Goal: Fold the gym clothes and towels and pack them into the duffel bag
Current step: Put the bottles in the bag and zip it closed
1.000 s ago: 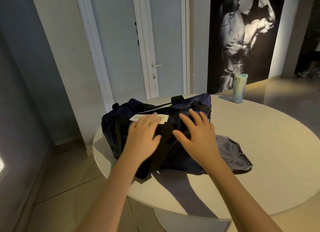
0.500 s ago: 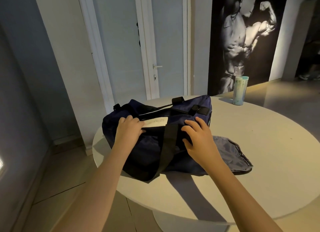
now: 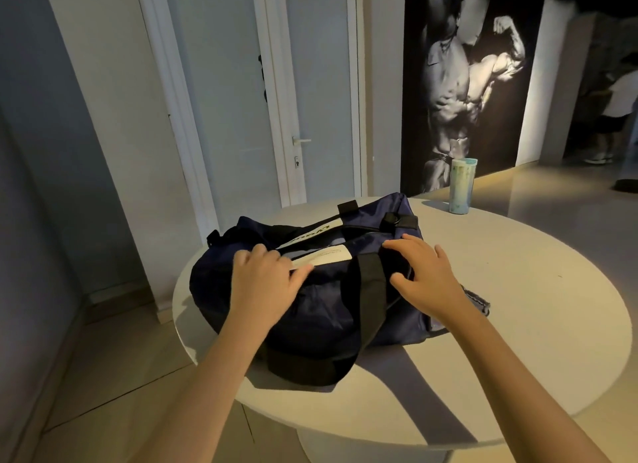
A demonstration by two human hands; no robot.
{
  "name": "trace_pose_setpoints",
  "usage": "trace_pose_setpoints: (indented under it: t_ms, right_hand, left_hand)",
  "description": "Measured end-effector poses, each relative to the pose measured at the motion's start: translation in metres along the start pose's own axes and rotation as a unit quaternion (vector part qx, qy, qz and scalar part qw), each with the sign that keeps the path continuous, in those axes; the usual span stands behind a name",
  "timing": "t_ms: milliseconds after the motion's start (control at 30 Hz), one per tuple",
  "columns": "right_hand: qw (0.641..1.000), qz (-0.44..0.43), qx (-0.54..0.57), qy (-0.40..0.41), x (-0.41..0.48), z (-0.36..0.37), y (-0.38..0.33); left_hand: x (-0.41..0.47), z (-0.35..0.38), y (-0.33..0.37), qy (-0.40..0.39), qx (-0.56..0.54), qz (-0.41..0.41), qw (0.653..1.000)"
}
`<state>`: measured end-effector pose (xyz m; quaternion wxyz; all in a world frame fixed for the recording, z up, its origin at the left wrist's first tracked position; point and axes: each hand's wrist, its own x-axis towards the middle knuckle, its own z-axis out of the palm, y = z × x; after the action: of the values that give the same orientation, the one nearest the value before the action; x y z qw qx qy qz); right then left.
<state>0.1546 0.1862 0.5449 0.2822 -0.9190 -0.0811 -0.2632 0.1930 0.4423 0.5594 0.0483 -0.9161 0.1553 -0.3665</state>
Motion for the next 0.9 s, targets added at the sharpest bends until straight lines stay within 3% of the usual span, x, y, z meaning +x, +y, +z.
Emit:
trace_pose_setpoints:
  t_ms: [67,167,300,400,500,600,667,800,900]
  right_hand:
    - [0.998,0.008,-0.049,0.026,0.004,0.000,-0.016]
    - [0.992,-0.052,-0.101,0.058,0.015,0.010,-0.049]
    - [0.987,-0.128,-0.094,-0.005,0.038,0.045,-0.096]
    - [0.986,-0.143,-0.055,-0.069,0.056,0.073,-0.121]
    - [0.977,-0.138,-0.104,-0.128,0.070,0.095,-0.126]
    - [0.971,-0.131,-0.158,-0.122,0.077,0.105,-0.127]
    - [0.979,-0.131,-0.120,-0.100,0.082,0.109,-0.132]
    - [0.989,-0.093,0.027,-0.115,0.096,0.112,-0.157]
    - [0.984,-0.097,0.045,-0.140,0.113,0.123,-0.173]
  left_hand:
    - [0.000,-0.002,-0.019,0.005,-0.055,-0.061,0.997]
    - [0.001,0.004,-0.051,-0.018,-0.105,-0.148,0.983]
    - [0.004,0.026,-0.086,-0.103,-0.202,-0.264,0.938]
    - [0.007,0.036,-0.102,-0.064,-0.218,-0.309,0.923]
    - [0.015,0.045,-0.118,-0.097,-0.363,-0.396,0.838]
    - [0.027,0.052,-0.135,-0.170,-0.483,-0.421,0.749]
    - [0.036,0.055,-0.141,-0.168,-0.520,-0.418,0.726]
    - [0.050,0.063,-0.149,-0.123,-0.525,-0.430,0.724]
    - [0.048,0.061,-0.153,-0.110,-0.564,-0.469,0.671]
